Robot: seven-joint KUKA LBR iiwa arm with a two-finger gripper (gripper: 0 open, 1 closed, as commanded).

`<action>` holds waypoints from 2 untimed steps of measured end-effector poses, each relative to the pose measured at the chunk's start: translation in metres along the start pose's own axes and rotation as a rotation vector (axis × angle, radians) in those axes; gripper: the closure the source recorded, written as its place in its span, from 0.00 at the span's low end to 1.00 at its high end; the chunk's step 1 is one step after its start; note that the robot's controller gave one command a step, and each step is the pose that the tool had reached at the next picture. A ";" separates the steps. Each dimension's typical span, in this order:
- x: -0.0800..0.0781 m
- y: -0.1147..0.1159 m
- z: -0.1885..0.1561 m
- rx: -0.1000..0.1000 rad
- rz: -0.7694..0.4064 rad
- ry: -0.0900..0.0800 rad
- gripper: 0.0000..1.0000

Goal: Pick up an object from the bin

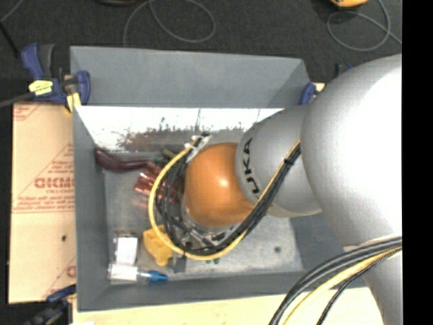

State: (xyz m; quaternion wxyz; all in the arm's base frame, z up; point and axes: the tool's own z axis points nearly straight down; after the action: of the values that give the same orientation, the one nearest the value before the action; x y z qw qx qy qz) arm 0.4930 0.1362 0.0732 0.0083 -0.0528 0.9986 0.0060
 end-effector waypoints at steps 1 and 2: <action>0.000 0.000 0.000 0.000 0.001 0.000 1.00; 0.007 -0.001 -0.029 0.002 0.002 0.010 1.00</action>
Offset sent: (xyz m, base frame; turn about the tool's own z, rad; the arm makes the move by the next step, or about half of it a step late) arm -0.0147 0.0003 0.1085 -0.0059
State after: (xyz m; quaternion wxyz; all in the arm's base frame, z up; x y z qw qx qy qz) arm 0.4856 0.1345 0.1017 0.0036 -0.0519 0.9986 0.0045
